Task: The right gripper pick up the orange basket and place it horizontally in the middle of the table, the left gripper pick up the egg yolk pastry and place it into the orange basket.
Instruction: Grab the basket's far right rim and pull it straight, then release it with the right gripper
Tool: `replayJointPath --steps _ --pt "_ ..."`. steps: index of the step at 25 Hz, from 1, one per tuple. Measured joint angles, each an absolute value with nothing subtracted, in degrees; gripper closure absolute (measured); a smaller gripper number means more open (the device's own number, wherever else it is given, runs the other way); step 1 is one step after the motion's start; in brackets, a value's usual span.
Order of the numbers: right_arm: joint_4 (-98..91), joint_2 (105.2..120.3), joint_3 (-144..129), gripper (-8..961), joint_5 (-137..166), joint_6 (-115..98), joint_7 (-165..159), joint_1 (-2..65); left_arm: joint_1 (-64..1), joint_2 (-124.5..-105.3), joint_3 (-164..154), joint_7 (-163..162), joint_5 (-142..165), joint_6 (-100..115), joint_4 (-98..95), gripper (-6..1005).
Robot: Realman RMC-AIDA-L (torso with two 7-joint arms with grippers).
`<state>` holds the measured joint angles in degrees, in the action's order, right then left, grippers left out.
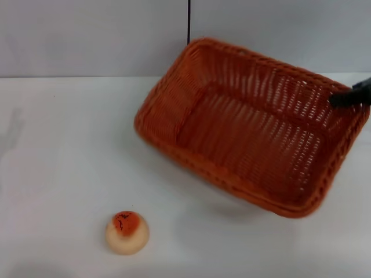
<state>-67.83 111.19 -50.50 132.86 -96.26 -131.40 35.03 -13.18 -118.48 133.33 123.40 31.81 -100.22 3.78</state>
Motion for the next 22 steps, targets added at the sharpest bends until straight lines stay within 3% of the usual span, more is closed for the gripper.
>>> replayJointPath --steps 11,22 --pt "-71.9 111.53 -44.5 786 125.6 -101.3 -124.7 34.1 -13.1 -118.39 133.4 123.4 31.7 -100.1 3.8 200" --pt "-68.0 109.43 -39.5 786 112.0 -110.0 -110.4 33.6 -13.6 -118.44 133.5 123.4 31.7 -99.6 3.8 200"
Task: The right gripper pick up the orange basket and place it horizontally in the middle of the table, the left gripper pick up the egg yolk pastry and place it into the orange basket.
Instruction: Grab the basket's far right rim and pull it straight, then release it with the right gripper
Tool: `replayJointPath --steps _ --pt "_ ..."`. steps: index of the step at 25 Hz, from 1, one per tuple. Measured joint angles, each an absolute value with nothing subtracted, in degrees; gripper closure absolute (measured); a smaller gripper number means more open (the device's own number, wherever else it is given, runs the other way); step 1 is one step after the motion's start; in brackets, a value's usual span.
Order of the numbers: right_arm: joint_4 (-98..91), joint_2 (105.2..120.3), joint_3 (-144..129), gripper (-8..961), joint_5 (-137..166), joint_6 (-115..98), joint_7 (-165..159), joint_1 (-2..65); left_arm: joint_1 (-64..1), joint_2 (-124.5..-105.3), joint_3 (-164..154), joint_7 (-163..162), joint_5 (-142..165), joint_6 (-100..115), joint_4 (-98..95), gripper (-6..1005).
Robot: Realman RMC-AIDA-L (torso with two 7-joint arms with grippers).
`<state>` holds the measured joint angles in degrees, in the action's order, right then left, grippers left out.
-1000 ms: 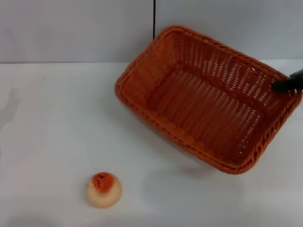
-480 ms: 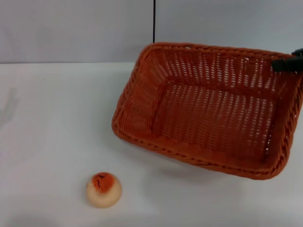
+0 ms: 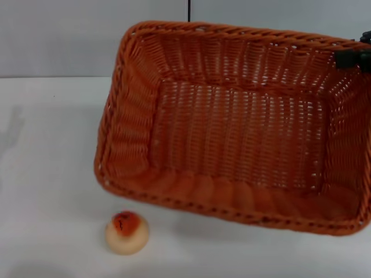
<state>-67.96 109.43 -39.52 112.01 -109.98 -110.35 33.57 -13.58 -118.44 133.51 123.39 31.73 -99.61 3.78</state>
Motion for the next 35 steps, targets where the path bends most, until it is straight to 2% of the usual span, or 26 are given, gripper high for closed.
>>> replayJointPath --steps 7,14,26,35 --pt "-61.7 108.07 -40.3 786 115.2 -110.3 -104.1 35.2 -13.7 -118.47 133.5 123.4 31.7 -99.9 3.9 200" --pt "-57.8 107.53 -40.3 786 117.3 -109.0 -100.6 36.7 -13.7 -118.54 133.5 123.4 31.7 -99.8 3.8 200" --pt "-49.1 107.94 -43.9 786 119.9 -102.2 -95.4 39.3 -13.2 -118.56 133.5 123.4 31.7 -99.8 3.3 201" --pt "-48.1 109.06 -46.5 785 121.2 -97.9 -94.7 39.4 -13.2 -118.57 133.5 123.4 31.7 -99.6 3.0 201"
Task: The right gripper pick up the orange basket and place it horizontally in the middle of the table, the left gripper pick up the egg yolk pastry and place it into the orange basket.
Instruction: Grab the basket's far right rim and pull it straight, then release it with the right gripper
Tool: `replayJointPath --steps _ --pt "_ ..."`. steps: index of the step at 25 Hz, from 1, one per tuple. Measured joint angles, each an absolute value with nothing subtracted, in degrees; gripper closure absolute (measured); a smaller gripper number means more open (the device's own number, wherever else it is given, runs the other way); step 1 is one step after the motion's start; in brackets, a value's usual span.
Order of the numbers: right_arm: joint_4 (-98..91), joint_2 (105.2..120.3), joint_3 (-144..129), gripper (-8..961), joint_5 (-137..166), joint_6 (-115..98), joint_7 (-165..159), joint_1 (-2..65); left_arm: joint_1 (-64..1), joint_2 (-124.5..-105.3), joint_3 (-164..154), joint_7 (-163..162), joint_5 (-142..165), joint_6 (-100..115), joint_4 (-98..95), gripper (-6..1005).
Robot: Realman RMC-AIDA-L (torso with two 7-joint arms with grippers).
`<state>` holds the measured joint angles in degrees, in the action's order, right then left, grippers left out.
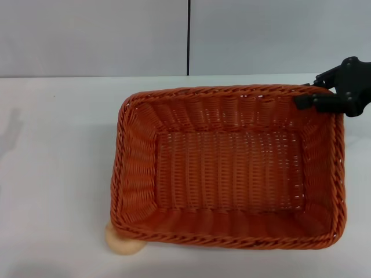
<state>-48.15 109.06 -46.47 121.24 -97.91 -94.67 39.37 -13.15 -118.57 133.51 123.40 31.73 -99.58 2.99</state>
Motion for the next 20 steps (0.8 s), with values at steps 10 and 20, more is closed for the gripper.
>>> replayJointPath --steps 10,20 --pt "-48.6 110.95 -47.0 785 122.1 -96.6 -88.3 39.0 -13.3 -118.56 133.5 123.4 31.7 -99.4 2.8 201" --pt "-48.8 112.62 -45.9 626 121.1 -88.1 -87.3 38.5 -13.9 -118.56 133.2 123.4 31.8 -99.3 2.6 202"
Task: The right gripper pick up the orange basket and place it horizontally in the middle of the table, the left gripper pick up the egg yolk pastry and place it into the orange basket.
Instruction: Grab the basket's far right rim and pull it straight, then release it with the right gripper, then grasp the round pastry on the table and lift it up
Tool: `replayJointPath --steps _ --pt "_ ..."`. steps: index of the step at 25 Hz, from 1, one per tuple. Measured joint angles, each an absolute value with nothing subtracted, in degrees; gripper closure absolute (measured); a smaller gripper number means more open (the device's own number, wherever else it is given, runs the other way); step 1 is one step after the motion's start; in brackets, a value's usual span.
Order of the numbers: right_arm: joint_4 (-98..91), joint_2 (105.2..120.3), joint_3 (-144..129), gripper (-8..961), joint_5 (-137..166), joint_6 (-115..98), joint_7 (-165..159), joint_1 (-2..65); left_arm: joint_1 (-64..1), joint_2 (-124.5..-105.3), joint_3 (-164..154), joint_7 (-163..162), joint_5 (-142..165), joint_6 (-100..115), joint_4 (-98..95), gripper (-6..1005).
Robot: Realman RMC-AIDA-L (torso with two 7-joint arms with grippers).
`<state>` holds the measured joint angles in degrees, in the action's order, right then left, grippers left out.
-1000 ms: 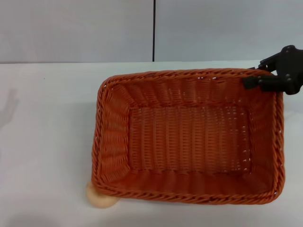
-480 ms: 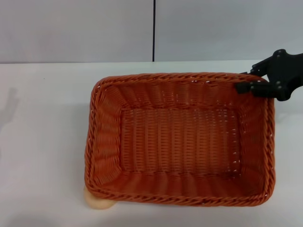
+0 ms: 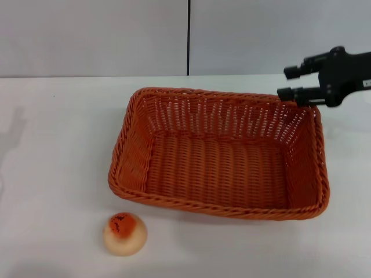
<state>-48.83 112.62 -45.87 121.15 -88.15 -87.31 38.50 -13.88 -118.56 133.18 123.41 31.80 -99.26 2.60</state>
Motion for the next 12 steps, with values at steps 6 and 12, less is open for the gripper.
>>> replayJointPath --steps 6,12 --pt "-48.2 114.44 -38.9 436 113.2 -84.9 -80.9 35.6 -14.0 -118.52 133.0 123.6 32.0 -99.2 2.6 202" --pt "-41.0 115.20 -32.7 402 86.0 -86.0 -72.8 27.8 -13.3 -117.89 128.7 123.5 32.4 -99.1 6.3 202"
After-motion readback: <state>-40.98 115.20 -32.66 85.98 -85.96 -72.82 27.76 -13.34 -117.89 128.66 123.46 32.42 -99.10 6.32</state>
